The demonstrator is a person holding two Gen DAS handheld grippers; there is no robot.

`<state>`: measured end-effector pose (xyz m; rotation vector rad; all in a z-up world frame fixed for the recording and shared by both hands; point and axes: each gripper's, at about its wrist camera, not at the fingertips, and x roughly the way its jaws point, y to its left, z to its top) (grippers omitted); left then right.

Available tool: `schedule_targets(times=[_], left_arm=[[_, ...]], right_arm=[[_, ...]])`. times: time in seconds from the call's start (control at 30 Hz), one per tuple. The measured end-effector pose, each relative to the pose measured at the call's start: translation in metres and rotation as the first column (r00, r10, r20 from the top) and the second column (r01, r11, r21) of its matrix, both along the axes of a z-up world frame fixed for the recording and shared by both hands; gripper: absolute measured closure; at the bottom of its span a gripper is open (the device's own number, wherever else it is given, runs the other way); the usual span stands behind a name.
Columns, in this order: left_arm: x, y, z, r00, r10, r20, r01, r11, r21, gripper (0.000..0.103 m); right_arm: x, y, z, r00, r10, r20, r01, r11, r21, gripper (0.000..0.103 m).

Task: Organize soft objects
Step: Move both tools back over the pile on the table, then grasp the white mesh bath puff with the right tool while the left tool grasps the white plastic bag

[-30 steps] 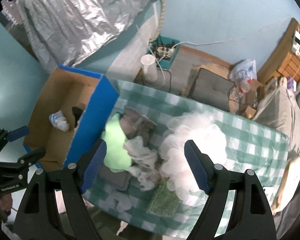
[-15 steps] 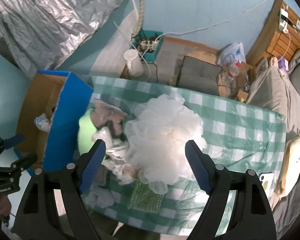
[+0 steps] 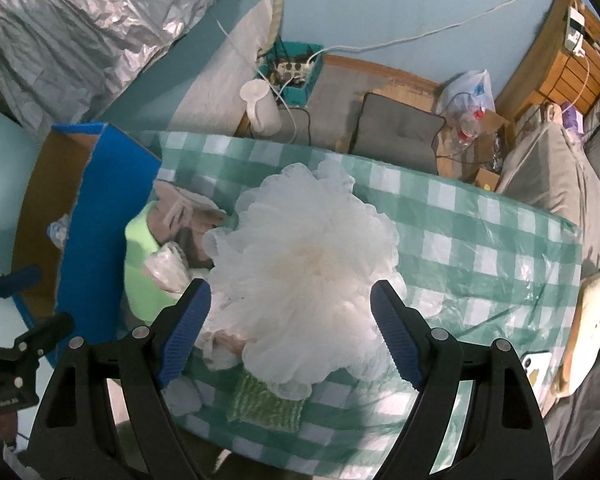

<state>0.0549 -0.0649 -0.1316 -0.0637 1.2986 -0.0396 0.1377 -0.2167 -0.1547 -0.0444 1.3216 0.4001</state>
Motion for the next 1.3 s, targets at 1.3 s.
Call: schedule_targets(times=[1.3], left_arm=[[0.038,-0.041,-0.07,0.99,-0.007,-0.139,-0.001,0.998,-0.06,0.025]], right_arm=[[0.029,-0.006,-0.109,0.984,0.051,-0.172,-0.073,0.99,-0.125,0.004]])
